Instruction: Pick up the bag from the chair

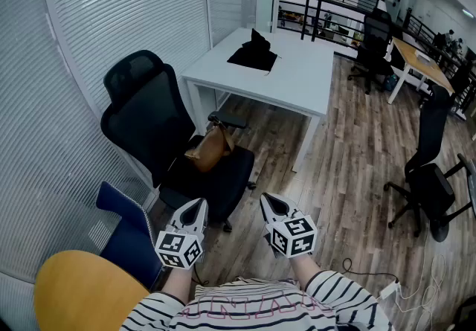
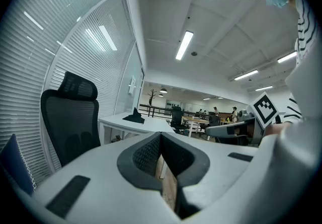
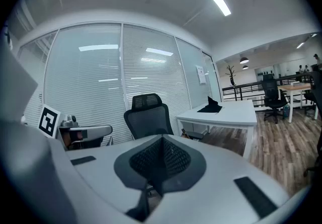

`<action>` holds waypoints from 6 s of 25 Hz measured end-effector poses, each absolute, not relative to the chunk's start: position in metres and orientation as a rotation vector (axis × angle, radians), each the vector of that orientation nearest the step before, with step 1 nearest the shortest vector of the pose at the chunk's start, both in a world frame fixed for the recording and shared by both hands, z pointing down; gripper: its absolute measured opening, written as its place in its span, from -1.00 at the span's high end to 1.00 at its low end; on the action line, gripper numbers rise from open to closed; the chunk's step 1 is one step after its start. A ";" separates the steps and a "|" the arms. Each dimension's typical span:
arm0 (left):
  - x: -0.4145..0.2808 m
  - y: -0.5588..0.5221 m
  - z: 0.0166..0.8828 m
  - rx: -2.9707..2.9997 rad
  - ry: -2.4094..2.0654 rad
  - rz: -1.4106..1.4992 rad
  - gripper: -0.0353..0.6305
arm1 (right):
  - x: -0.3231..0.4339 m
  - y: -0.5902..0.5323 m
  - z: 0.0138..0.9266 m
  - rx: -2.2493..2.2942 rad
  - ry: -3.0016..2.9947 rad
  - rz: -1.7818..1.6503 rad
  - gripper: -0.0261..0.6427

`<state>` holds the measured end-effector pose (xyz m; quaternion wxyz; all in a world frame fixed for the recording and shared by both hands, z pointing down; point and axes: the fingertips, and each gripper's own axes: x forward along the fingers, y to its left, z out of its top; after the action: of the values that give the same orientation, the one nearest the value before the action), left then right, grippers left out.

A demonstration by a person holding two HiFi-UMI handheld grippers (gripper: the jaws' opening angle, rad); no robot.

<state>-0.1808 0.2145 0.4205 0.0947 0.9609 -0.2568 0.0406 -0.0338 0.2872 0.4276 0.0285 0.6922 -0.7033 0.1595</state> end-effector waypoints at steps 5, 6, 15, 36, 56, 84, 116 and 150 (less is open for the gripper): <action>-0.181 0.200 0.415 2.846 -0.748 0.035 0.82 | -0.033 0.271 0.425 2.109 -2.207 0.496 0.84; -0.182 0.197 0.415 2.834 -0.760 0.012 0.82 | -0.034 0.268 0.425 2.097 -2.228 0.496 0.84; -0.166 0.164 0.434 2.744 -0.872 0.044 0.64 | 0.008 0.219 0.439 2.112 -2.292 0.524 0.47; -0.071 0.112 0.466 2.372 -1.393 -0.019 0.32 | 0.141 0.100 0.473 1.637 -2.528 0.668 0.32; -0.059 0.004 0.490 2.233 -1.331 -0.113 0.30 | 0.158 0.008 0.486 1.679 -2.459 0.752 0.32; -0.138 -0.135 0.604 1.932 -1.444 -0.018 0.20 | 0.118 -0.188 0.594 1.563 -2.319 0.794 0.32; -0.129 -0.234 0.815 1.505 -1.542 -0.037 -0.02 | 0.088 -0.323 0.770 1.326 -2.302 0.917 0.15; -0.120 -0.219 0.706 1.747 -1.450 0.135 0.27 | 0.106 -0.248 0.692 1.494 -2.229 1.072 0.48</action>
<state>-0.1199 -0.2185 0.7058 0.4205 0.6970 -0.5784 0.0538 0.1064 -0.2485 0.6915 0.1259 0.5130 -0.7652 0.3680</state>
